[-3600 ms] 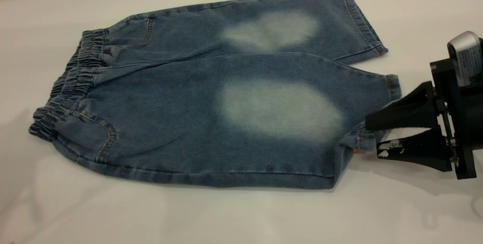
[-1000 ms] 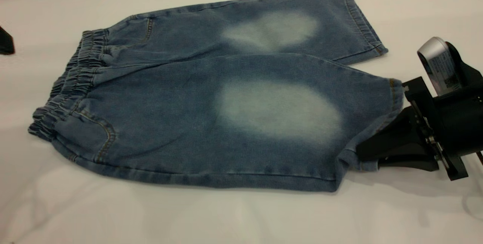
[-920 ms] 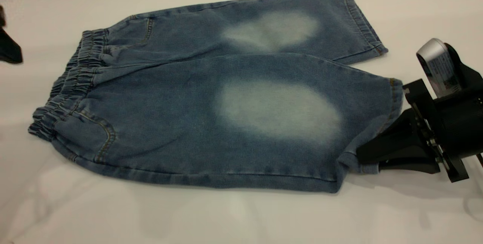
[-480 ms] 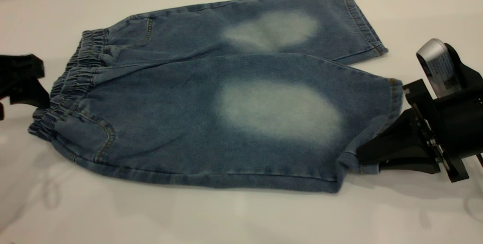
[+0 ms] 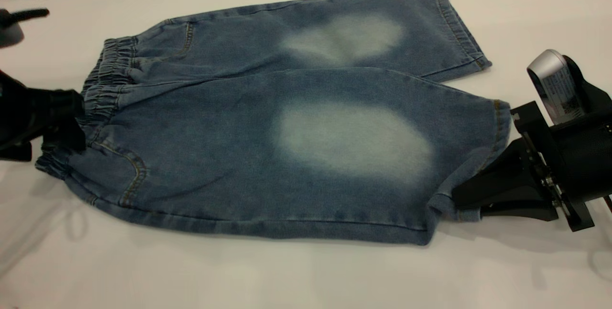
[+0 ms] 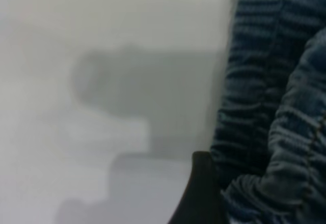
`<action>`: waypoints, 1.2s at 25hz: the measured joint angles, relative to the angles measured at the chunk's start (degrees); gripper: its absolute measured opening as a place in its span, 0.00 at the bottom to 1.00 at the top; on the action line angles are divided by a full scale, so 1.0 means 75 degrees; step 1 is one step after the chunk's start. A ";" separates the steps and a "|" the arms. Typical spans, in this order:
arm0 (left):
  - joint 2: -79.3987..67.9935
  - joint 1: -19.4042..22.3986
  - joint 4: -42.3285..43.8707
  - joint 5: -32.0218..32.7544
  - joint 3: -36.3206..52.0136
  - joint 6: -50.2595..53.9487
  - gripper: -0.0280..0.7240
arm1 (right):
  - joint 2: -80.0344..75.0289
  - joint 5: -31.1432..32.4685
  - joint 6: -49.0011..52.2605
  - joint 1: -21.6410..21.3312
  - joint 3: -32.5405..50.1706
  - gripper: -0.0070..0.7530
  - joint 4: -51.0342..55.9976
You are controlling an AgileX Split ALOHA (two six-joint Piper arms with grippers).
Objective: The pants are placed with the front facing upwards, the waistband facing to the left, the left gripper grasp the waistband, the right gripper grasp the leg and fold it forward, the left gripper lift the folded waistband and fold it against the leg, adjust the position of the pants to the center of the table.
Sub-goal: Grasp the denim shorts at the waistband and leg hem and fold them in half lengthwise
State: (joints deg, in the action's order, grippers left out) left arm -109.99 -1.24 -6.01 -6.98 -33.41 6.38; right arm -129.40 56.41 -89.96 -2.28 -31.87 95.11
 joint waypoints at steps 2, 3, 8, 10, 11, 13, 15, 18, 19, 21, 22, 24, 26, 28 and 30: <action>-0.0117 0.0000 0.0000 -0.0085 0.0000 -0.0009 0.74 | 0.0000 0.0000 0.0000 0.0000 0.0000 0.03 0.0000; -0.0183 0.0000 0.0000 -0.0110 0.0000 -0.0009 0.74 | 0.0000 0.0000 0.0000 0.0000 0.0000 0.03 0.0000; -0.0461 0.0000 0.0000 -0.0391 0.0000 -0.0009 0.73 | -0.0007 0.0000 0.0000 0.0000 0.0000 0.03 0.0000; -0.0503 0.0000 0.0000 -0.0489 0.0000 -0.0009 0.69 | -0.0007 0.0007 0.0000 0.0000 0.0000 0.03 0.0000; -0.0503 0.0000 0.0002 -0.0500 0.0000 -0.0009 0.66 | -0.0007 0.0007 0.0000 0.0000 0.0000 0.03 0.0000; -0.0503 0.0000 0.0009 -0.0547 0.0000 -0.0002 0.58 | -0.0007 0.0007 0.0000 0.0000 0.0000 0.03 0.0000; -0.0503 0.0000 0.0009 -0.0575 0.0000 -0.0002 0.46 | -0.0007 0.0007 0.0000 0.0000 0.0000 0.03 0.0000; -0.0503 0.0000 0.0018 -0.0615 0.0000 0.0005 0.26 | -0.0007 0.0007 0.0000 0.0000 0.0000 0.03 0.0000; -0.0503 0.0000 0.0018 -0.0615 0.0000 0.0011 0.21 | -0.0007 0.0007 0.0000 0.0000 0.0000 0.03 0.0000; -0.0496 0.0000 0.0018 -0.0601 0.0000 0.0011 0.18 | -0.0007 0.0007 0.0000 0.0000 0.0000 0.03 0.0025; -0.0488 0.0000 0.0011 -0.0591 0.0000 0.0011 0.18 | -0.0007 0.0007 0.0000 0.0000 0.0000 0.03 0.0078; -0.0413 0.0000 0.0003 -0.0467 0.0000 0.0011 0.18 | 0.0002 0.0043 0.0000 0.0000 0.0000 0.03 0.0103; -0.0269 0.0000 -0.0002 -0.0218 0.0000 0.0011 0.18 | 0.0058 0.0151 0.0000 0.0000 0.0000 0.03 0.0103; -0.0087 -0.0007 -0.0002 -0.0076 0.0007 0.0011 0.18 | 0.0164 0.0268 0.0000 0.0000 0.0000 0.03 0.0103; 0.0169 -0.0007 -0.0002 0.0033 0.0007 0.0011 0.18 | 0.0353 0.0261 0.0000 0.0000 0.0000 0.03 0.0086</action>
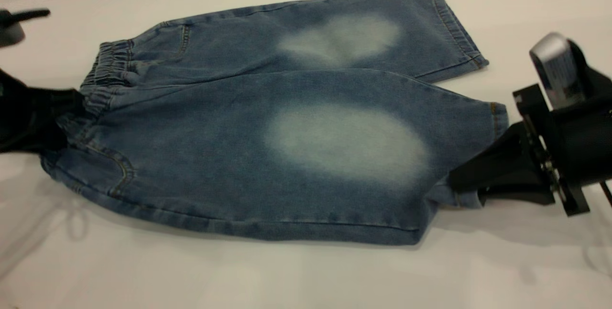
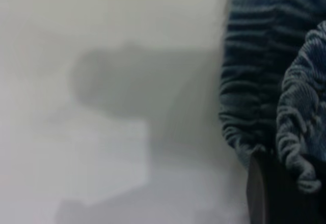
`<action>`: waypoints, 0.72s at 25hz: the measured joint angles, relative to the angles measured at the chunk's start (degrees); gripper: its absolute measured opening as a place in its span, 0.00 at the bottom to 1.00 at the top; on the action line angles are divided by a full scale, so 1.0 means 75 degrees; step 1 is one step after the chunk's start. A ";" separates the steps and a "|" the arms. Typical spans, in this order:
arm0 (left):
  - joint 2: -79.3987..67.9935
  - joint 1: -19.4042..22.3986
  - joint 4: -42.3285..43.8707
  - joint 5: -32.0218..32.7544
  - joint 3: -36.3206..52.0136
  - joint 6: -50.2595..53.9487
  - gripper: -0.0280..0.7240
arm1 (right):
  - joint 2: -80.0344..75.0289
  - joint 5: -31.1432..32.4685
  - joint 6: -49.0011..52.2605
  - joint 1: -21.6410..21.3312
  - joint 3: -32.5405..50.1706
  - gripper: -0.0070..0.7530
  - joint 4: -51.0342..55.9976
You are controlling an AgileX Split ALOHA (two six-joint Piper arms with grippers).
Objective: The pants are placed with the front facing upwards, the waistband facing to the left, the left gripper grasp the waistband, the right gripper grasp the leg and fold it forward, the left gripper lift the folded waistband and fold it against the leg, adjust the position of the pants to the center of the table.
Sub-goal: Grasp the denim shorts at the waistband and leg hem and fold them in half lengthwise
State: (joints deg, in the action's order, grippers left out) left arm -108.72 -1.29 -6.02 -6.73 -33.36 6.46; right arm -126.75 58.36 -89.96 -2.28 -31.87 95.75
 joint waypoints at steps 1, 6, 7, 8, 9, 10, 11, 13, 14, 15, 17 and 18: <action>0.0114 0.0000 0.0000 0.0074 0.0000 0.0000 0.18 | 0.0098 0.0000 0.0000 0.0000 0.0000 0.03 0.0000; 0.0793 0.0000 0.0000 0.0071 0.0000 -0.0001 0.18 | 0.0762 -0.0031 0.0000 0.0000 -0.0112 0.03 -0.0157; 0.0910 0.0000 0.0000 0.0064 0.0000 -0.0001 0.18 | 0.0854 -0.0031 0.0000 0.0000 -0.0214 0.03 -0.0271; 0.0993 0.0000 0.0000 0.0064 0.0000 -0.0001 0.18 | 0.0929 -0.0031 0.0018 0.0000 -0.0356 0.03 -0.0393; 0.1073 0.0000 0.0000 0.0042 -0.0007 -0.0001 0.18 | 0.0938 -0.0023 0.0109 0.0000 -0.0515 0.03 -0.0558; 0.1110 0.0000 0.0000 0.0043 -0.0044 -0.0001 0.18 | 0.0938 -0.0032 0.0259 0.0000 -0.0693 0.03 -0.0726; 0.1117 0.0000 0.0000 0.0064 -0.0124 -0.0001 0.18 | 0.0938 -0.0039 0.0492 0.0000 -0.0849 0.03 -0.0892; 0.1117 -0.0055 0.0000 0.0107 -0.0295 -0.0001 0.18 | 0.0938 -0.0022 0.0913 0.0000 -0.1237 0.03 -0.1128; 0.1117 -0.0111 0.0000 0.0128 -0.0397 -0.0001 0.18 | 0.0938 -0.0032 0.1121 0.0000 -0.1392 0.03 -0.1215; 0.1117 -0.0193 0.0000 0.0175 -0.0516 -0.0001 0.18 | 0.0938 -0.0032 0.1295 0.0000 -0.1566 0.03 -0.1247; 0.1117 -0.0406 0.0000 0.0304 -0.0760 -0.0001 0.18 | 0.0938 -0.0032 0.1564 0.0000 -0.1892 0.03 -0.1245; 0.1117 -0.0509 0.0000 0.0360 -0.0911 -0.0001 0.18 | 0.0952 -0.0032 0.1660 0.0000 -0.2013 0.03 -0.1286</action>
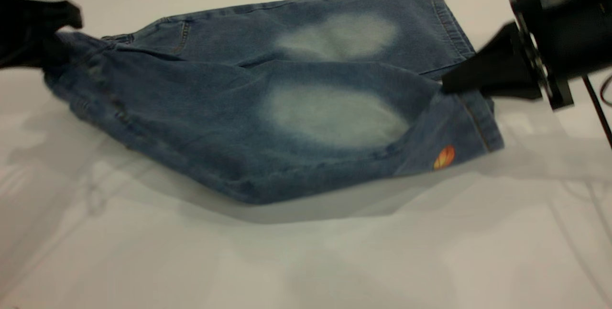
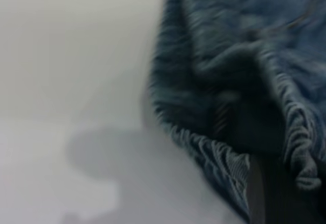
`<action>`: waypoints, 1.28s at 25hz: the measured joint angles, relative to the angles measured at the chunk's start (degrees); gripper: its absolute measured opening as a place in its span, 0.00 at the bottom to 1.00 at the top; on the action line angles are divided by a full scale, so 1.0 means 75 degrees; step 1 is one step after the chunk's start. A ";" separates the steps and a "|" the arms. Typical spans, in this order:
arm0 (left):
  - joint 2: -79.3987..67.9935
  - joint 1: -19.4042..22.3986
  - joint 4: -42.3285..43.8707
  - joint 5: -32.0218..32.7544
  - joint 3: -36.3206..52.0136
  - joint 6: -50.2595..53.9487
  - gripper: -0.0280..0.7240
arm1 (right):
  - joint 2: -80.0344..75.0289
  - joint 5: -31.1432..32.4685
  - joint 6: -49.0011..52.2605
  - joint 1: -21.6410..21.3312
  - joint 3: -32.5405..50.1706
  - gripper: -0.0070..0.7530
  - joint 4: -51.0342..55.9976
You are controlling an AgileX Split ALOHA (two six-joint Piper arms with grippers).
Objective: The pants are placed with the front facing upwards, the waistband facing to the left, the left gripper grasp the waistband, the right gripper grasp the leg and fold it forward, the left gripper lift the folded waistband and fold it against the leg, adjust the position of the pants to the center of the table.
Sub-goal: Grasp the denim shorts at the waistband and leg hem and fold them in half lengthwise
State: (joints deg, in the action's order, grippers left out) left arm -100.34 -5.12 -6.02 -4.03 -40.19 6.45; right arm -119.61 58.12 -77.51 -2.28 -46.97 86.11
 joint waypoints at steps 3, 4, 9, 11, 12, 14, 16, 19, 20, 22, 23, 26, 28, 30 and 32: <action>-0.0007 -0.0273 0.0000 0.0143 -0.0414 0.0000 0.18 | 0.0017 0.0009 0.0337 0.0000 -0.0384 0.03 -0.0226; -0.0007 -0.0287 0.0000 0.0173 -0.0554 0.0000 0.18 | 0.0017 0.0001 0.0472 0.0000 -0.0522 0.03 -0.0342; -0.0007 -0.0287 0.0000 0.0443 -0.1177 0.0000 0.18 | 0.0017 0.0008 0.1025 0.0000 -0.1269 0.03 -0.0678; -0.0021 -0.0287 0.0000 0.0538 -0.1357 0.0000 0.18 | 0.0017 0.0008 0.1324 0.0000 -0.1605 0.03 -0.0882; -0.0041 -0.0280 0.0000 0.0538 -0.1442 0.0000 0.18 | 0.0017 0.0008 0.1466 0.0000 -0.1799 0.03 -0.1002; -0.0040 -0.0280 0.0000 0.0538 -0.1579 0.0000 0.18 | 0.0017 0.0015 0.1810 0.0000 -0.2180 0.03 -0.1227; -0.0040 -0.0280 0.0000 0.0492 -0.1736 0.0000 0.18 | 0.0017 0.0029 0.2120 0.0000 -0.2598 0.03 -0.1445; -0.0040 -0.0280 0.0000 0.0484 -0.1968 0.0007 0.18 | 0.0022 0.0029 0.2544 0.0000 -0.3198 0.03 -0.1757; -0.0047 -0.0280 0.0000 0.0476 -0.2021 0.0007 0.18 | 0.0022 0.0029 0.2646 0.0000 -0.3353 0.03 -0.1821; -0.0084 -0.0280 0.0000 0.0476 -0.2148 0.0007 0.18 | 0.0022 0.0029 0.2826 0.0000 -0.3666 0.03 -0.1851; -0.0150 -0.0280 0.0000 0.0476 -0.2212 0.0007 0.18 | 0.0022 0.0029 0.2845 0.0000 -0.3822 0.03 -0.1844; -0.0426 -0.0280 0.0000 0.0476 -0.2420 0.0007 0.18 | 0.0022 -0.0001 0.2974 0.0000 -0.4252 0.03 -0.1946; -0.0678 -0.0280 -0.0003 0.0538 -0.2600 0.0007 0.18 | 0.0022 -0.0106 0.3096 0.0000 -0.4433 0.03 -0.2059; -0.0898 -0.0280 -0.0010 0.0538 -0.2835 0.0016 0.18 | 0.0022 -0.0233 0.3168 0.0000 -0.4627 0.03 -0.2203; -0.1095 -0.0280 -0.0010 0.0538 -0.3080 0.0016 0.18 | -0.0018 -0.0260 0.3289 0.0000 -0.4798 0.03 -0.2250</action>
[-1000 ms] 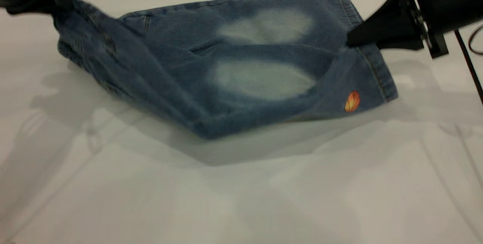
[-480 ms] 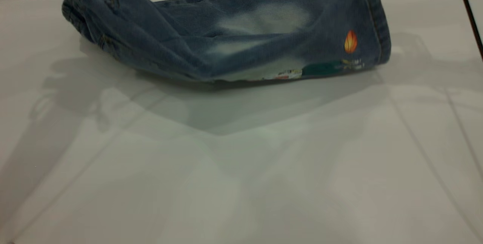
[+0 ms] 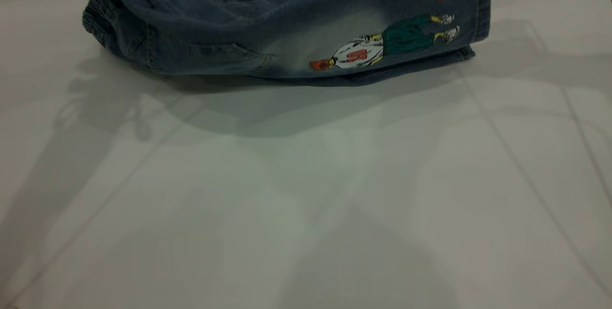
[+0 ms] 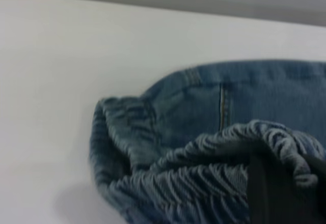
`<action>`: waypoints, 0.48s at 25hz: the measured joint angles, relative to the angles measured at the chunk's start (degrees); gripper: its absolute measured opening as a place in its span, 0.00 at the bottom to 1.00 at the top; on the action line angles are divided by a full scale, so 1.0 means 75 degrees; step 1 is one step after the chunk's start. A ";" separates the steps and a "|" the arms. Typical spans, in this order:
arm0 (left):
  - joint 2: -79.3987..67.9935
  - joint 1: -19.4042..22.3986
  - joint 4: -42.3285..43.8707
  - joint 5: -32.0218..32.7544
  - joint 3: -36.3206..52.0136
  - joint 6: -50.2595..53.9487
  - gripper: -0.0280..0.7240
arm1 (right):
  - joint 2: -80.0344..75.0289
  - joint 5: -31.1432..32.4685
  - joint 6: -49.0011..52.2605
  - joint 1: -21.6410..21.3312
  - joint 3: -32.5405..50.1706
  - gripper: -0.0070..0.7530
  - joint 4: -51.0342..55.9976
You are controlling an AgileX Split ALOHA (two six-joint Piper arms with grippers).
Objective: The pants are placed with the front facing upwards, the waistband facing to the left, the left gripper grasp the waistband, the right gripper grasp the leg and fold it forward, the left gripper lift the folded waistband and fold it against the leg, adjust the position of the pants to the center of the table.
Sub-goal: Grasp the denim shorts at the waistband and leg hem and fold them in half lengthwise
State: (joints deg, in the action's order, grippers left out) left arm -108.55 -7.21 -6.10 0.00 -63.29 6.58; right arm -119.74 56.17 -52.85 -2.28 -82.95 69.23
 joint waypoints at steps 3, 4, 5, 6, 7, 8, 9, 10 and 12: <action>-0.0250 0.0000 -0.0003 0.0219 -0.0410 -0.0007 0.18 | -0.0154 -0.0078 0.0060 0.0000 -0.0307 0.03 -0.0009; -0.0324 0.0000 -0.0003 0.0307 -0.0545 -0.0012 0.18 | -0.0239 -0.0078 0.0121 0.0000 -0.0424 0.03 -0.0009; -0.0411 0.0000 -0.0003 0.0364 -0.0675 -0.0012 0.18 | -0.0336 -0.0078 0.0178 0.0000 -0.0545 0.03 -0.0009; -0.0500 0.0000 -0.0003 0.0410 -0.0790 -0.0031 0.18 | -0.0449 -0.0078 0.0230 0.0000 -0.0674 0.03 -0.0009; -0.0591 0.0000 -0.0003 0.0428 -0.0932 -0.0031 0.18 | -0.0543 -0.0078 0.0255 0.0000 -0.0779 0.03 -0.0009; -0.0666 0.0000 -0.0003 0.0428 -0.1068 -0.0031 0.18 | -0.0676 -0.0078 0.0273 0.0000 -0.0911 0.03 -0.0009; -0.0769 0.0000 -0.0003 0.0428 -0.1205 -0.0031 0.18 | -0.0765 -0.0078 0.0315 0.0000 -0.0997 0.03 -0.0009; -0.0869 0.0000 0.0004 0.0466 -0.1321 -0.0031 0.18 | -0.0874 -0.0078 0.0366 0.0000 -0.1104 0.03 -0.0009; -0.1060 0.0000 0.0004 0.0566 -0.1593 -0.0031 0.18 | -0.1093 -0.0071 0.0397 0.0000 -0.1306 0.03 -0.0009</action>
State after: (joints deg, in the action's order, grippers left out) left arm -116.50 -7.21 -6.07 4.24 -75.24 6.34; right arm -127.94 55.64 -49.87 -2.28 -92.75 69.17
